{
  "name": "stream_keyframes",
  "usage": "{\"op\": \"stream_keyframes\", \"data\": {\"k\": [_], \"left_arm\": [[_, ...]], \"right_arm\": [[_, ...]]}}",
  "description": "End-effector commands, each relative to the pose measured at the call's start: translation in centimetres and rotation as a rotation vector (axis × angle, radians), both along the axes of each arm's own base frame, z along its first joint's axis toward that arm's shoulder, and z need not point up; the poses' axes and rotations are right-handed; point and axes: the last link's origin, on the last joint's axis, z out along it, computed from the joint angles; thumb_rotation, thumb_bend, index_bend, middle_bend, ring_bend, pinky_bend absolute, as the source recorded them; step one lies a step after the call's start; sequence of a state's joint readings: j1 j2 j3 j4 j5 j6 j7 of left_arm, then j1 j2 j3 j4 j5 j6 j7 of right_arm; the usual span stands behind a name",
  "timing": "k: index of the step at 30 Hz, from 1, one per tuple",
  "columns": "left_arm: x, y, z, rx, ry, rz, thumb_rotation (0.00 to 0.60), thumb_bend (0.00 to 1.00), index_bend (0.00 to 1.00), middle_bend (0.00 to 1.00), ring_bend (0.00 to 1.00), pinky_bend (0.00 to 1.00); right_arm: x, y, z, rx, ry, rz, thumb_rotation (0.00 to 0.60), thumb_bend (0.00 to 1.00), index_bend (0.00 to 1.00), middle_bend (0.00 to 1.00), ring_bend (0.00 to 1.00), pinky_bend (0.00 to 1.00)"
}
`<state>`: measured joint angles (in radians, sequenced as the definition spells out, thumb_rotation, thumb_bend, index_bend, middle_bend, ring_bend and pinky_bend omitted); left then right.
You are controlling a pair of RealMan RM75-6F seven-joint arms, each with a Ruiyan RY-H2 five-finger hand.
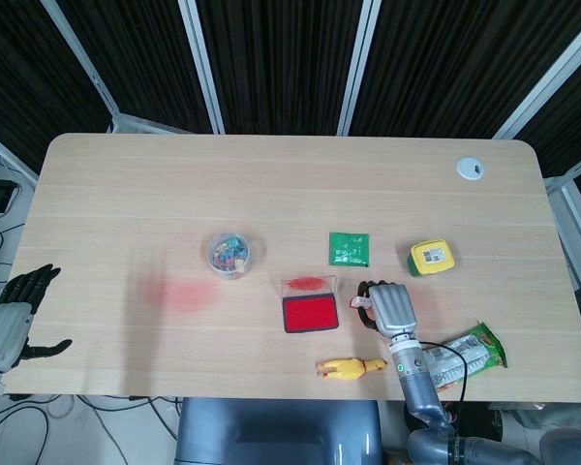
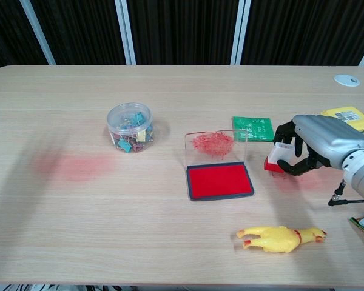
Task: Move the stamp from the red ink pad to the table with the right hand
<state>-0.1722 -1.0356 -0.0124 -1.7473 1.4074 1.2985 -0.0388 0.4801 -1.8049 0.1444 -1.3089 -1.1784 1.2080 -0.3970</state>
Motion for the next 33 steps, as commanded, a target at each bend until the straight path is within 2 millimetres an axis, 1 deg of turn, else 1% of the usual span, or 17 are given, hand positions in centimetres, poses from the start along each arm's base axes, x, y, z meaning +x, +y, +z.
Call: {"op": "stream_keyframes", "data": {"k": [1,14,33], "left_arm": [[0.0,0.0,0.0,0.003,0.001,0.001,0.600,0.00,0.00,0.00,0.00,0.00],[0.0,0.1,-0.2,0.004,0.006,0.010,0.600,0.00,0.00,0.00,0.00,0.00],[-0.1,0.2,-0.2,0.005,0.011,0.015,0.600,0.00,0.00,0.00,0.00,0.00]], "right_arm": [[0.0,-0.1,-0.3,0.000,-0.012,-0.004,0.600,0.59,0.72,0.59,0.51,0.58],[-0.6,-0.7,-1.1,0.003,-0.015,-0.033,0.600,0.58,0.72,0.57,0.48,0.56],[-1.2,-1.0,-1.5,0.003,-0.007,-0.049,0.600,0.57,0.72,0.56,0.47,0.56]]}}
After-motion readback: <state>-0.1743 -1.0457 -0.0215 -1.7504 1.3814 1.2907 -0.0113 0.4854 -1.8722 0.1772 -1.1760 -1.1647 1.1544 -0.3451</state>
